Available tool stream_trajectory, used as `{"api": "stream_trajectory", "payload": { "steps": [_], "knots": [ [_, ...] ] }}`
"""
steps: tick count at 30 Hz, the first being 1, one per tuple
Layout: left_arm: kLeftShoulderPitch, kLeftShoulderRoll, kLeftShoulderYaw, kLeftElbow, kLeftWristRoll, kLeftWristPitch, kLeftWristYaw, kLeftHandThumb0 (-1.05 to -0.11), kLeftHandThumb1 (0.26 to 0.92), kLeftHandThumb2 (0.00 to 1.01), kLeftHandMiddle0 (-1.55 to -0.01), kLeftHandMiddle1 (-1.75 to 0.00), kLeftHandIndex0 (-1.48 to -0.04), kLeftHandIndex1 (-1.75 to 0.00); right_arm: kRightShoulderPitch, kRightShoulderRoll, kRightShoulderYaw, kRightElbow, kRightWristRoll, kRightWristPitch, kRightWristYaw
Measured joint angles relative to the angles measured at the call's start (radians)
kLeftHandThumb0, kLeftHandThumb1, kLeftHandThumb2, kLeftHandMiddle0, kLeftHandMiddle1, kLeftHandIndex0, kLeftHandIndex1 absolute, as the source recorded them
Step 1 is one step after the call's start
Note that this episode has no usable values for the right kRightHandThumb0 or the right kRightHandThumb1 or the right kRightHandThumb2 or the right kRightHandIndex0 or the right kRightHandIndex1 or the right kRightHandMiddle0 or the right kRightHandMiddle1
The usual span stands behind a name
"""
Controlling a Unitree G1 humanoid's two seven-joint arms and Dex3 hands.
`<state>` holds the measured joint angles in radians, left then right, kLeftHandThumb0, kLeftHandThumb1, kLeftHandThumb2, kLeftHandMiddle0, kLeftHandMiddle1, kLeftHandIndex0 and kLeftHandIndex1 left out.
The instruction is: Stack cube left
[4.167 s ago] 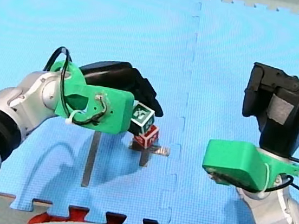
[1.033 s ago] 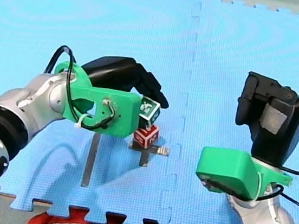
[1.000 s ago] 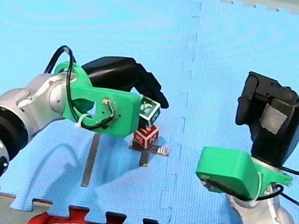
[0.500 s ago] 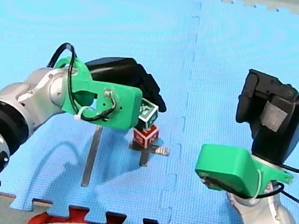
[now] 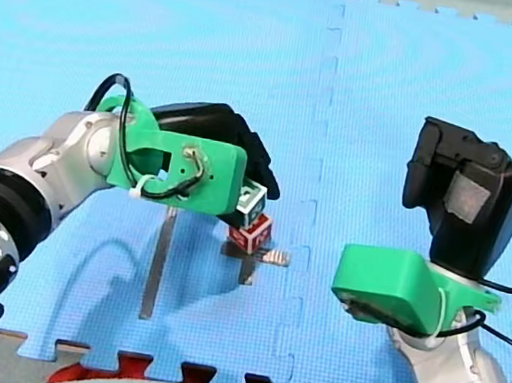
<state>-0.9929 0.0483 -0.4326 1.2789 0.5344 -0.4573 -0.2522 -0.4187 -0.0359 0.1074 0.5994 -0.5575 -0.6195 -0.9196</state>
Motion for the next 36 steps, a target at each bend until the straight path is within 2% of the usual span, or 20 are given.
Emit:
{"api": "stream_trajectory", "payload": {
  "steps": [9,18,36],
  "knots": [
    [0.018,-0.005,-0.001,-0.001,-0.003,-0.013,0.002,-0.476,0.782,0.00,-0.97,-1.57,-1.34,0.00,-0.003,0.003,0.004,0.001,-0.001,0.000,-0.003],
    [0.025,-0.004,-0.007,-0.005,0.004,-0.027,0.026,-0.474,0.786,0.00,-0.96,-1.63,-1.34,0.00,-0.008,0.010,0.011,0.015,-0.006,-0.001,-0.018],
    [0.040,-0.002,-0.021,-0.005,0.007,-0.039,0.059,-0.470,0.791,0.00,-0.93,-1.71,-1.33,0.00,-0.012,0.011,0.014,0.031,-0.009,-0.017,-0.034]
  ]
}}
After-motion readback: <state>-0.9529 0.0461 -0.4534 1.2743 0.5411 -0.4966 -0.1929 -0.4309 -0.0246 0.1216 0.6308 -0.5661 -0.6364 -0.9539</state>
